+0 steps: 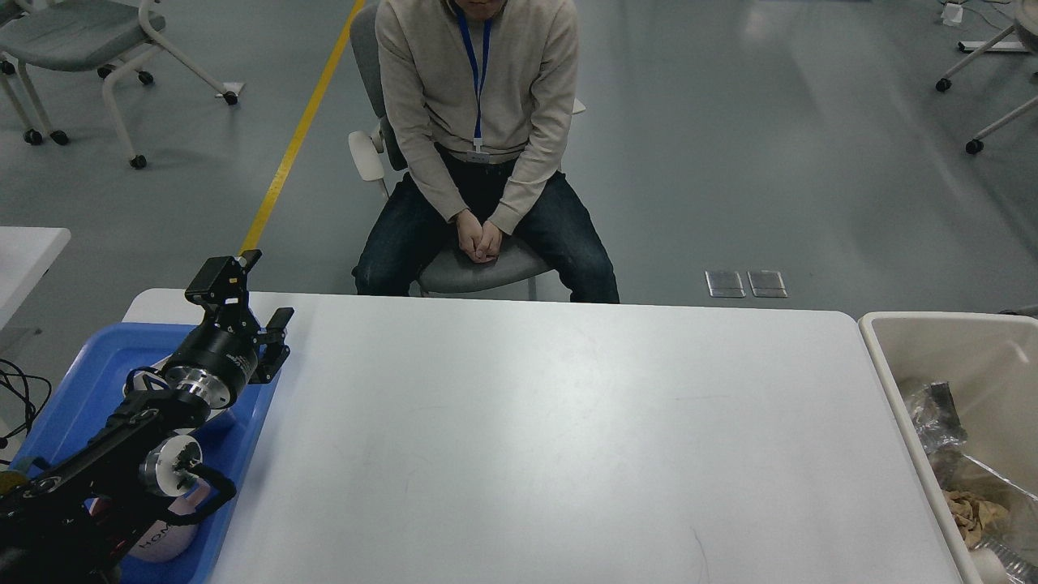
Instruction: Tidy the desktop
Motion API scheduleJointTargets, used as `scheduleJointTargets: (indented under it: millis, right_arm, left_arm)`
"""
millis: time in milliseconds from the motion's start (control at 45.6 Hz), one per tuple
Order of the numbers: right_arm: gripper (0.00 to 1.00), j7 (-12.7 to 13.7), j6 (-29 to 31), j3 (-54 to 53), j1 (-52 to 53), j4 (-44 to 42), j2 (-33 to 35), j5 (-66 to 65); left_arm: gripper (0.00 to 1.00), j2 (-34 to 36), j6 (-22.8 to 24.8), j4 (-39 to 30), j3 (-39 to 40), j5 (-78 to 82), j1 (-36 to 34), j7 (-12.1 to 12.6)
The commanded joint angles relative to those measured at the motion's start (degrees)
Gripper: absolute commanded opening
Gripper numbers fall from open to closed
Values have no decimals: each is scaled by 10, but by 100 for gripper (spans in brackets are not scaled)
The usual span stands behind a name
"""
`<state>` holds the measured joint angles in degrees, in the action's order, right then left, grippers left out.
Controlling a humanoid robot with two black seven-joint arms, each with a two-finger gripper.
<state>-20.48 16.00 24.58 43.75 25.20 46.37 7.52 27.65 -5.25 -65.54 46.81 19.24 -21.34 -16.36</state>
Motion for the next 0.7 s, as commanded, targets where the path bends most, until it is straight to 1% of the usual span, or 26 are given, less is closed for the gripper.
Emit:
scheduleJointTargets:
  millis: [0,44,219,285,351,417,482,614,680]
  right_arm:
    - [100,4,-37,-37,8,-28,-49,2]
    - [100,0,-50,-73,11,-37,-58,7]
    - [100,-2,-48,-477,-9,-42,-69,7]
    - [100,-1,-54,-594,-27,-42,-89,6]
    - [100,-2,-57,-689,-30,-41,-125,5]
    - [100,-2,-53,-751,-33,-38,-166,-1]
    - [100,-3,-45,-786,-41,-37,-189,-1]
    - [100,4,-18,-791,-50,-18,-202,-3]
    - [100,4,-20,-792,-51,18,-212,-4]
  left_arm:
    - [96,3,2,1,1,0,2,0]
    - [96,5,2,1,1,0,2,2]
    - [96,7,2,1,14,-1,9,6]
    - [96,7,2,1,26,-1,20,6]
    - [96,6,2,0,38,-1,26,7]
    - [96,5,0,1,49,-1,28,7]
    - [96,5,0,1,63,-1,33,7]
    - [96,2,4,0,114,-10,54,7]
    - [96,0,12,0,137,-28,60,7]
